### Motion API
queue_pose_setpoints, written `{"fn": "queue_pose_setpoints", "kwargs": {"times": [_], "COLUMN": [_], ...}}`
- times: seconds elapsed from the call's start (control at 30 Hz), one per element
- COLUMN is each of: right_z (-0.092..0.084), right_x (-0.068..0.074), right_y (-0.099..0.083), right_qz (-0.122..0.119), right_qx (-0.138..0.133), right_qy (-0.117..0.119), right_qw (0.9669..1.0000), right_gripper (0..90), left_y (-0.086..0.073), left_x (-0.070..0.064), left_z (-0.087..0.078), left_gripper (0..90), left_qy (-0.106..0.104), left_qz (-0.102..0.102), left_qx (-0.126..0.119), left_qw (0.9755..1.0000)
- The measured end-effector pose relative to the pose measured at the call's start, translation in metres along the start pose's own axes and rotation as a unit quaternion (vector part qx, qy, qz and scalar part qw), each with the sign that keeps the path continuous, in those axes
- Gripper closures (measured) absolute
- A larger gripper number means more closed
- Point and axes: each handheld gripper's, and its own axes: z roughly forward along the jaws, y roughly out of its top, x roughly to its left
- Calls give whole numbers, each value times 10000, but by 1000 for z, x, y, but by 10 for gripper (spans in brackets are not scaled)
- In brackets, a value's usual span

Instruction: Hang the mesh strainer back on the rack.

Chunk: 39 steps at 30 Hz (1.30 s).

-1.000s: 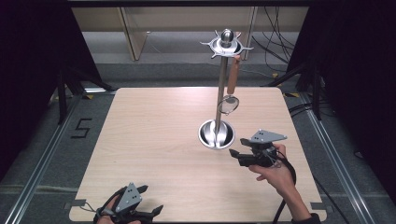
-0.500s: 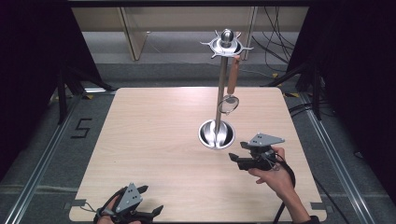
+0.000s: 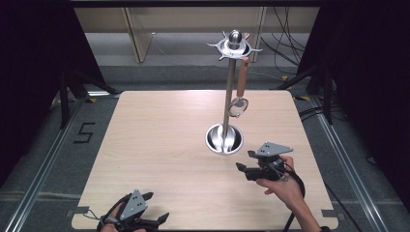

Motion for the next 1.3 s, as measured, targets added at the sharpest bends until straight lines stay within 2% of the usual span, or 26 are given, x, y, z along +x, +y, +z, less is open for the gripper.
{"fn": "queue_pose_setpoints", "kwargs": {"times": [0.13,0.17,0.3,0.33,0.37,0.43,0.47,0.5,0.53,0.6,0.67,0.8,0.83,0.87,0.9,0.93,0.97,1.0,1.03,1.07,1.1,1.13,1.2,1.23,1.27,1.3], "right_z": [0,0,-1,-1,-1,-2,-2,-1,-2,-1,-1,-2,-1,-2,-1,-1,-1,-2,-1,-1,-2,-2,-2,-3,-3,-3], "right_x": [2,1,3,4,3,3,2,5,2,5,4,7,4,5,6,4,5,8,5,6,8,6,8,6,7,6], "right_y": [-3,-3,-5,-6,-7,-8,-9,-11,-12,-15,-16,-20,-21,-22,-23,-24,-25,-26,-27,-28,-29,-30,-32,-32,-33,-34], "right_qz": [120,-13,-46,49,-69,-44,-125,25,-100,38,-42,129,-47,66,68,-15,18,133,-13,24,153,-11,93,32,138,131], "right_qx": [25,-10,-67,-36,-113,-97,-100,-106,-94,-88,-60,15,-80,24,-10,-33,1,74,-27,12,85,0,-12,13,42,0], "right_qy": [2,3,45,74,18,-2,7,-3,-6,7,23,43,-5,60,78,114,118,92,33,75,90,41,31,35,54,12], "right_qw": [9999,10000,10000,10000,9999,9999,9999,9999,9999,10000,10000,9999,10000,10000,9999,9999,9999,9998,10000,10000,9998,10000,10000,10000,9999,9999], "right_gripper": [359,356,349,347,347,344,344,343,342,341,338,337,337,336,336,335,335,335,334,332,329,326,307,299,291,280], "left_y": [-1,-1,-1,-1,0,-1,-1,-1,-1,0,-1,-1,-1,0,0,-1,-1,-1,-1,-1,0,0,0,0,0,0], "left_x": [-1,-1,-1,-1,-1,-1,-1,-1,-1,0,-1,-1,-1,-1,-1,-2,-1,-2,-2,-1,-1,0,0,1,-1,1], "left_z": [1,0,1,1,1,1,1,1,1,0,1,1,1,0,0,1,1,1,1,0,1,1,1,1,1,0], "left_gripper": [153,153,153,153,154,153,153,153,152,153,152,152,153,153,153,153,153,153,153,153,153,153,153,152,153,153], "left_qy": [-5,-3,-4,22,6,13,18,22,17,34,19,18,20,27,13,-24,17,-4,-25,32,-21,-8,18,22,-26,16], "left_qz": [-97,-84,-100,-86,-96,-94,-88,-84,-79,-22,-72,-77,-80,-57,-57,-174,-94,-133,-169,-63,-30,25,56,98,-46,123], "left_qx": [-43,0,-6,-38,-35,-49,-36,-40,-37,15,-26,-28,-34,9,6,-78,-34,-85,-71,3,-106,-40,-64,-66,-95,31], "left_qw": [9999,10000,9999,10000,9999,9999,10000,10000,10000,10000,10000,10000,10000,10000,10000,9998,9999,9999,9998,10000,9999,10000,10000,9999,9999,9999]}}
